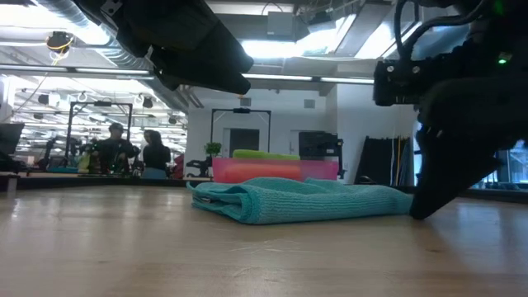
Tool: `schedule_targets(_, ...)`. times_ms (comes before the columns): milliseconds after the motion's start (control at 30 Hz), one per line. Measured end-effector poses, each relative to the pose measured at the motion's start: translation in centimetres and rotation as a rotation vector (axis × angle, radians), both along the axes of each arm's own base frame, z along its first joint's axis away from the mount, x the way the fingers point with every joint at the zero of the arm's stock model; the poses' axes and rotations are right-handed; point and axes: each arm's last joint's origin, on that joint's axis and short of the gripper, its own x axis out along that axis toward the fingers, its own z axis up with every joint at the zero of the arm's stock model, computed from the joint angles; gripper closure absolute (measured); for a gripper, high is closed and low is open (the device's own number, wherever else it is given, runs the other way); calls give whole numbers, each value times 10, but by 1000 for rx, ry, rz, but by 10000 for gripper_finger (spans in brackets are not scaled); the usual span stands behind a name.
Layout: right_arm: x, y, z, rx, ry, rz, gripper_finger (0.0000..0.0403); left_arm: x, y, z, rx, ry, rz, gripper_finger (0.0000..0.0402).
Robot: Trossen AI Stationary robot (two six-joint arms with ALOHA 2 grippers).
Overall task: Roll microfiber towels into tight, uniform cylinder then place into a basket
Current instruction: Roll the blue microfiber cloth
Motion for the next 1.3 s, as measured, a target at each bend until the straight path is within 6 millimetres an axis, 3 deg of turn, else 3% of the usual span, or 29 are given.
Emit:
schedule_targets(200, -5, 3, 16, 72, -30, -16, 334, -1, -1, 0, 1, 4, -12, 218)
schedule_targets(567, -3, 0, 17, -15, -90, -44, 334, -8, 13, -13, 120, 130, 116, 218)
schedule_targets(733, -1, -19, 16, -120, -61, -106, 334, -5, 34, -16, 199, 177, 212, 218)
schedule_targets(900, 8, -43, 13, -151, -19, -172, 334, 2, 48, -18, 114, 206, 229, 218)
schedule_targets(1133, 20, -76, 14, -208, 19, -176, 334, 1, 44, -18, 70, 230, 161, 218)
schedule_targets(1300, 23, -85, 15, -221, 36, -163, 334, 0, 41, -18, 69, 230, 150, 218)
